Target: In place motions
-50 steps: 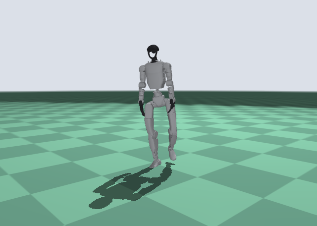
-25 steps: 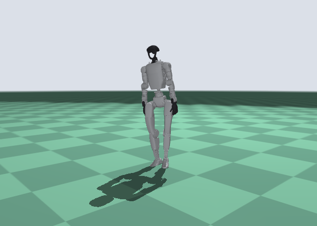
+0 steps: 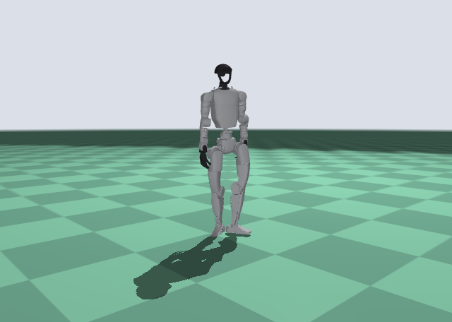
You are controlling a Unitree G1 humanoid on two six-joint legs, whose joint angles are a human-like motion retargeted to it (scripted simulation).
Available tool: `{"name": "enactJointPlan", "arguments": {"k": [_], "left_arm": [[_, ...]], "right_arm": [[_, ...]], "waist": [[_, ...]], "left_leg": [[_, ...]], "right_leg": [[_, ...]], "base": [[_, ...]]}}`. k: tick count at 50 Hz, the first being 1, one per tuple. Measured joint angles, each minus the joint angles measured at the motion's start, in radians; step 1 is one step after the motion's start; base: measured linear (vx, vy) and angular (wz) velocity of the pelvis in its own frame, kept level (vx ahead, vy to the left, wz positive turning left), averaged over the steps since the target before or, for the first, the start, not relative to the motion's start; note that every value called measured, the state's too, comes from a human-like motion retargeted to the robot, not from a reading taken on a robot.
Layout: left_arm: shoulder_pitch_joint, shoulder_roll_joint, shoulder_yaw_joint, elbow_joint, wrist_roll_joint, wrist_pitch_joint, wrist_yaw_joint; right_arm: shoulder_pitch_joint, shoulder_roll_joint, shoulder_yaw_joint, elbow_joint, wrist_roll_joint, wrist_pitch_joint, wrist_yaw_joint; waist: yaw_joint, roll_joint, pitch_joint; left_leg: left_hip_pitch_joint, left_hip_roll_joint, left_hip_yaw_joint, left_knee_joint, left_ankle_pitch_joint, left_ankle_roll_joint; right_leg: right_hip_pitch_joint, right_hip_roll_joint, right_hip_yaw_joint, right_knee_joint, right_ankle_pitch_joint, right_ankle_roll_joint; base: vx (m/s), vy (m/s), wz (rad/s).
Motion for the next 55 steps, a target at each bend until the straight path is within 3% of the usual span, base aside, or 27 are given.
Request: {"name": "enactJointPlan", "arguments": {"k": [10, 15, 17, 19, 22, 24, 28, 30, 32, 33, 38, 43, 55], "left_arm": [[0.028, -0.034, 0.056, 0.01, -0.02, 0.006, -0.028], [-0.005, -0.051, 0.01, -0.037, -0.011, 0.0, -0.04], [-0.03, -0.046, -0.012, -0.075, -0.005, -0.003, -0.056], [-0.05, -0.033, -0.028, -0.11, 0.005, -0.005, -0.071], [-0.079, -0.008, -0.049, -0.144, 0.013, -0.009, -0.077], [-0.092, 0.004, -0.06, -0.16, 0.014, -0.01, -0.071], [-0.107, 0.018, -0.065, -0.189, 0.013, -0.015, -0.077], [-0.108, 0.024, -0.066, -0.198, 0.01, -0.014, -0.087], [-0.104, 0.026, -0.065, -0.19, 0.011, -0.011, -0.096], [-0.102, 0.026, -0.058, -0.183, 0.018, -0.009, -0.102], [-0.091, -0.004, -0.049, -0.091, -0.013, -0.001, -0.071], [-0.058, -0.008, -0.03, -0.035, 0.026, 0.005, -0.143], [-0.062, -0.009, -0.061, -0.058, 0.054, 0.014, -0.142]], "right_arm": [[-0.043, 0.019, -0.003, -0.105, 0.056, -0.032, 0.006], [-0.047, 0.02, 0.005, -0.134, 0.084, -0.031, 0.025], [-0.057, 0.025, 0.028, -0.149, 0.085, -0.032, 0.025], [-0.069, 0.033, 0.052, -0.154, 0.085, -0.033, 0.021], [-0.079, 0.049, 0.083, -0.159, 0.079, -0.038, 0.018], [-0.075, 0.055, 0.103, -0.164, 0.07, -0.046, 0.012], [-0.066, 0.06, 0.134, -0.163, 0.036, -0.059, 0.011], [-0.063, 0.061, 0.134, -0.154, 0.015, -0.058, 0.027], [-0.051, 0.057, 0.125, -0.13, -0.007, -0.055, 0.046], [-0.049, 0.054, 0.126, -0.116, -0.014, -0.053, 0.052], [-0.047, 0.041, 0.087, -0.071, -0.064, -0.026, 0.051], [-0.048, 0.044, 0.086, -0.061, -0.037, -0.028, 0.035], [-0.054, 0.032, 0.073, -0.056, -0.011, -0.031, 0.03]], "waist": [[0.007, 0.029, -0.019], [-0.008, 0.133, -0.002], [-0.033, 0.165, 0.018], [-0.039, 0.152, 0.028], [-0.013, 0.112, 0.032], [-0.01, 0.097, 0.033], [-0.017, 0.038, 0.035], [-0.042, 0.009, 0.049], [-0.107, -0.006, 0.054], [-0.086, -0.015, 0.047], [-0.046, -0.008, 0.038], [-0.119, 0.016, 0.023], [-0.099, 0.029, 0.013]], "left_leg": [[0.008, -0.041, -0.135, -0.051, -0.02, 0.031], [0.009, 0.045, -0.194, -0.047, -0.036, 0.032], [-0.002, 0.073, -0.232, -0.037, -0.04, 0.032], [-0.006, 0.06, -0.228, -0.043, -0.038, 0.038], [-0.013, 0.038, -0.189, -0.051, -0.036, 0.04], [-0.017, 0.032, -0.184, -0.05, -0.036, 0.038], [-0.005, -0.022, -0.2, -0.05, -0.043, 0.033], [0.022, -0.06, -0.234, -0.058, -0.043, 0.034], [0.054, -0.097, -0.328, -0.062, -0.039, 0.034], [0.06, -0.101, -0.317, -0.064, -0.041, 0.031], [0.077, -0.083, -0.335, -0.052, -0.051, 0.02], [0.078, -0.074, -0.383, -0.043, -0.061, 0.013], [0.078, -0.055, -0.379, -0.045, -0.07, -0.01]], "right_leg": [[0.081, -0.019, -0.124, 0.069, 0.044, 0.021], [0.043, -0.07, -0.072, 0.31, 0.18, -0.069], [-0.061, -0.123, 0.091, 0.515, 0.214, -0.151], [-0.173, -0.116, 0.31, 0.602, 0.202, -0.124], [-0.288, 0.005, 0.652, 0.568, 0.127, -0.054], [-0.301, 0.054, 0.76, 0.483, 0.075, -0.024], [-0.306, 0.071, 0.889, 0.24, 0.011, 0.038], [-0.3, 0.064, 0.872, 0.139, 0.031, 0.057], [-0.27, 0.083, 0.889, 0.066, 0.103, 0.017], [-0.257, 0.039, 0.766, 0.068, 0.099, 0.038], [-0.194, 0.034, 0.646, 0.002, 0.12, 0.067], [-0.174, 0.061, 0.652, -0.019, 0.119, 0.054], [-0.169, 0.073, 0.639, -0.026, 0.118, 0.042]], "base": [[-0.1, 0.19, 0.71], [-0.1, 0.24, 0.67], [-0.17, 0.2, 0.79], [-0.19, 0.16, 0.27], [-0.18, 0.06, -0.15], [-0.09, 0.05, 0.19], [0.03, 0.02, 0.62], [0.19, 0.03, 1.42], [0.3, 0.01, 1.79], [0.3, 0.0, 0.43], [0.21, -0.01, 0.23], [0.19, -0.02, 0.45], [0.07, -0.01, 0.04]]}}
